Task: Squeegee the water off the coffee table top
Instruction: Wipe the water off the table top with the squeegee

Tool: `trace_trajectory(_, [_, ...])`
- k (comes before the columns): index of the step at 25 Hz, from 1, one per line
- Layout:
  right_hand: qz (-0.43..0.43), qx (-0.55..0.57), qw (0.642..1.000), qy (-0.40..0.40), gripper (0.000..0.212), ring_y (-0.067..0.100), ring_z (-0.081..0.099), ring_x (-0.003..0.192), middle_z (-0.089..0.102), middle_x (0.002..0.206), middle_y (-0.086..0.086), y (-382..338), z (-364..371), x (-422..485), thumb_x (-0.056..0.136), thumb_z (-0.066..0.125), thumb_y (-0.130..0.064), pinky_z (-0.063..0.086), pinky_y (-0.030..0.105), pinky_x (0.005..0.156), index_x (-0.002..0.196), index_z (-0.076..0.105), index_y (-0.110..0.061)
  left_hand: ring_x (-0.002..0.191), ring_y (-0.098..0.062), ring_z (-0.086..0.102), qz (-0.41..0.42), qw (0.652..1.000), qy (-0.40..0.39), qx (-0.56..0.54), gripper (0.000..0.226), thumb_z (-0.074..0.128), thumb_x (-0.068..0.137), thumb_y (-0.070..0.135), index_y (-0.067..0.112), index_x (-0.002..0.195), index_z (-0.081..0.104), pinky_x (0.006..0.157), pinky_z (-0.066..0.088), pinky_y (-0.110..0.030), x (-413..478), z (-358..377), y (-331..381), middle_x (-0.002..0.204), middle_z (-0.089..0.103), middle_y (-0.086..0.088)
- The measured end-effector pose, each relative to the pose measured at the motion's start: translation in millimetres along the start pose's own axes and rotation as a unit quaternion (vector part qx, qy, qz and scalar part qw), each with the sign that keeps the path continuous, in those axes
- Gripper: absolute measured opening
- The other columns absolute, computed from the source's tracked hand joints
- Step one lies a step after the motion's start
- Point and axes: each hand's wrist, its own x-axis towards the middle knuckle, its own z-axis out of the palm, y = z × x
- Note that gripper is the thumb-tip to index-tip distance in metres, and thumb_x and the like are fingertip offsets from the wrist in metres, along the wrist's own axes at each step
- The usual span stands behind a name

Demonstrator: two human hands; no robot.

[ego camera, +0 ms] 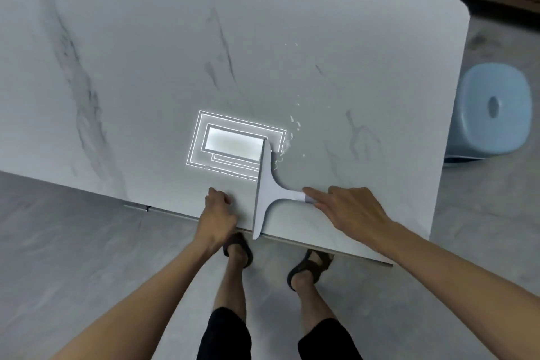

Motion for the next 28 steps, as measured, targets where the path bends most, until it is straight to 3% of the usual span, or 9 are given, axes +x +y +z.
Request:
trace_trajectory(3, [0.036, -0.011, 0.999, 0.016, 0.036, 0.021, 0.057, 0.052, 0.057, 0.068, -0.003, 55.7, -4.4, -50.8, 0.099, 0.040, -0.040, 0.044, 0.031, 0.046, 0.134, 0.047, -0.043, 0.078, -0.026, 0.056, -0.015, 0.999, -0.016, -0.044, 0.027, 0.056, 0.081, 0.007, 0.017, 0.099, 0.040, 0.061, 0.041, -0.031, -16.4, 35.2, 29.7, 0.102, 0.052, -0.011])
trace_trajectory(6, [0.072, -0.040, 0.996, 0.016, 0.037, 0.021, 0.059, 0.052, 0.058, 0.066, -0.005, 95.6, -25.7, -95.8, 0.097, 0.029, -0.046, 0.036, 0.027, 0.044, 0.128, 0.050, -0.044, 0.062, -0.018, 0.050, -0.048, 0.994, -0.044, -0.086, 0.027, 0.054, 0.082, 0.010, 0.017, 0.106, 0.044, 0.053, 0.038, -0.029, -37.4, 59.3, 52.6, 0.083, 0.056, -0.004])
trace_trajectory(9, [0.066, -0.047, 0.996, 0.037, 0.042, 0.020, 0.057, 0.046, 0.057, 0.061, -0.006, 109.3, -44.3, -111.1, 0.097, 0.019, -0.051, 0.032, 0.025, 0.040, 0.123, 0.051, -0.043, 0.067, -0.016, 0.051, -0.040, 0.997, 0.002, -0.073, 0.022, 0.054, 0.083, 0.010, 0.016, 0.104, 0.048, 0.054, 0.037, -0.025, -46.9, 64.7, 58.9, 0.085, 0.057, -0.001])
trace_trajectory(11, [0.019, -0.048, 0.998, 0.028, 0.034, 0.019, 0.053, 0.041, 0.056, 0.058, -0.005, 93.0, -42.4, -103.0, 0.096, 0.036, -0.046, 0.032, 0.026, 0.037, 0.124, 0.054, -0.040, 0.067, -0.014, 0.053, -0.050, 0.996, 0.033, -0.071, 0.020, 0.052, 0.083, 0.010, 0.018, 0.101, 0.048, 0.053, 0.036, -0.024, -46.6, 61.6, 53.8, 0.087, 0.058, -0.002])
trace_trajectory(14, [-0.079, -0.059, 0.995, 0.031, 0.035, 0.022, 0.053, 0.039, 0.058, 0.061, -0.002, 50.1, -17.9, -70.4, 0.091, 0.060, -0.037, 0.032, 0.026, 0.037, 0.125, 0.056, -0.035, 0.066, -0.010, 0.050, -0.066, 0.997, 0.006, -0.046, 0.024, 0.052, 0.081, 0.009, 0.020, 0.102, 0.044, 0.051, 0.033, -0.025, -44.5, 60.2, 41.5, 0.083, 0.056, -0.001])
trace_trajectory(17, [-0.124, -0.053, 0.991, -0.017, 0.038, 0.028, 0.057, 0.049, 0.062, 0.073, 0.003, 27.8, -0.5, -50.7, 0.096, 0.052, -0.036, 0.036, 0.029, 0.044, 0.134, 0.048, -0.035, 0.069, -0.009, 0.049, -0.059, 0.997, -0.038, -0.033, 0.026, 0.055, 0.080, 0.010, 0.018, 0.101, 0.043, 0.053, 0.033, -0.023, -45.8, 63.9, 31.4, 0.089, 0.055, -0.003])
trace_trajectory(20, [-0.087, -0.070, 0.994, -0.005, 0.035, 0.026, 0.056, 0.047, 0.059, 0.067, 0.002, 52.9, -8.4, -61.6, 0.096, 0.052, -0.035, 0.039, 0.029, 0.042, 0.130, 0.052, -0.035, 0.074, -0.015, 0.049, -0.032, 0.998, -0.053, -0.025, 0.024, 0.057, 0.080, 0.008, 0.016, 0.099, 0.045, 0.054, 0.032, -0.021, -46.5, 70.0, 31.3, 0.103, 0.051, -0.008])
trace_trajectory(25, [0.025, -0.124, 0.992, 0.000, 0.036, 0.024, 0.058, 0.048, 0.059, 0.066, -0.004, 102.8, -41.1, -99.3, 0.096, 0.039, -0.043, 0.031, 0.026, 0.041, 0.130, 0.051, -0.041, 0.071, -0.021, 0.054, -0.057, 0.996, 0.043, -0.058, 0.016, 0.050, 0.085, 0.013, 0.018, 0.100, 0.049, 0.058, 0.039, -0.031, -48.8, 66.6, 32.3, 0.093, 0.057, -0.003])
trace_trajectory(28, [-0.001, -0.112, 0.994, -0.019, 0.034, 0.023, 0.054, 0.040, 0.058, 0.061, -0.004, 82.4, -52.5, -94.6, 0.094, 0.044, -0.042, 0.035, 0.027, 0.035, 0.126, 0.055, -0.038, 0.076, -0.023, 0.056, -0.081, 0.986, 0.107, -0.096, 0.011, 0.049, 0.088, 0.014, 0.016, 0.098, 0.052, 0.060, 0.040, -0.031, -47.9, 51.9, 20.7, 0.097, 0.062, -0.004])
